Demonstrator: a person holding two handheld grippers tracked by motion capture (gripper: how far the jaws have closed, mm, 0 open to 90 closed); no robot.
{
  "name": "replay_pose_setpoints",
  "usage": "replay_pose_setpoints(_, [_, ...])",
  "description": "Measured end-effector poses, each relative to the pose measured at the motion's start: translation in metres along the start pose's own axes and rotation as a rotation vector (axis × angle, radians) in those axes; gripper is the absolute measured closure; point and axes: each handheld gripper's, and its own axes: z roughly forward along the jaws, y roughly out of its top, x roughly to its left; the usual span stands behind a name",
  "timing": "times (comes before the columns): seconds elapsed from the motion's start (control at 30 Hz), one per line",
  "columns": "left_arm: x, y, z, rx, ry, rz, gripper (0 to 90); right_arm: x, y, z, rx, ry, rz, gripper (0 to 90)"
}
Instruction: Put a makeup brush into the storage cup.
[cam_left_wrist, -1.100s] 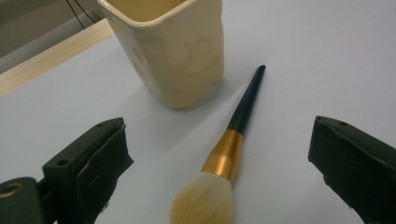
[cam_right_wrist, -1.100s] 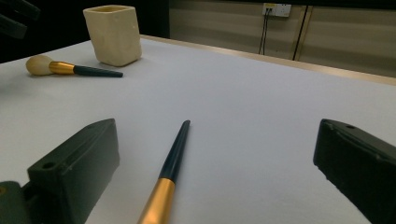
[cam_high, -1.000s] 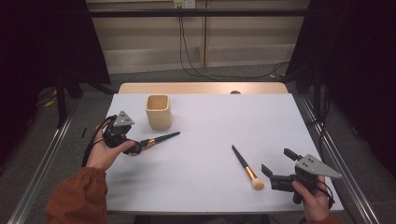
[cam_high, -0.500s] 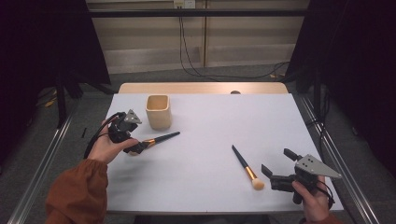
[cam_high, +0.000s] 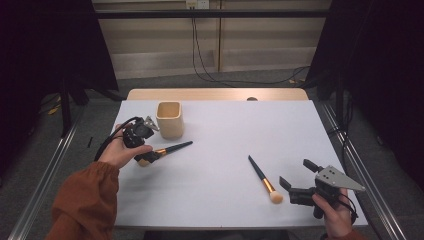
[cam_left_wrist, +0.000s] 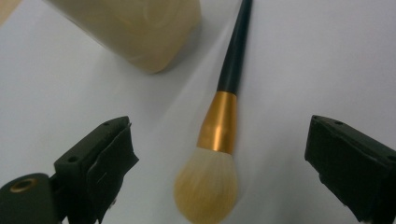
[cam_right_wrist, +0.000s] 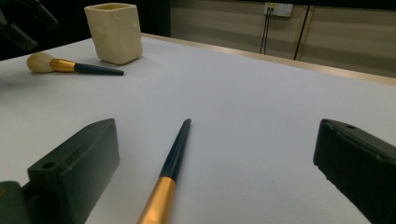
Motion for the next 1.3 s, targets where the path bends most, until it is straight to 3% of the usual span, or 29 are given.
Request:
replay_pose_setpoints(0.07, [0.001,0.001,0.003,0.001,-0.009,-0.012,7.8,0.0,0.0,0.0,0.001,0.0,-0.001,0.1])
replay_pose_setpoints(0.2, [0.004,0.003,0.008,0.044,-0.021,0.021,7.8,0.0,0.0,0.0,0.001,0.001,-0.002,0.1])
replay_pose_setpoints(0.27, [0.004,0.003,0.011,0.043,-0.022,0.02,7.8,0.0,0.0,0.0,0.002,0.001,-0.002,0.1])
replay_pose_setpoints(0.53, [0.002,0.007,0.015,0.084,-0.059,0.082,8.0,0.001,0.0,0.0,0.003,0.002,-0.003,0.1])
replay_pose_setpoints(1.0, [0.005,0.009,0.031,0.138,-0.054,0.091,42.7,0.001,-0.001,0.001,0.012,0.008,-0.002,0.1])
replay_pose_setpoints(1.17, [0.003,0.012,0.033,0.159,-0.079,0.102,50.4,0.001,-0.001,0.001,0.014,0.01,-0.003,0.1])
replay_pose_setpoints(1.3, [0.001,0.014,0.036,0.183,-0.063,0.129,54.2,0.001,-0.001,0.001,0.014,0.016,-0.004,0.1])
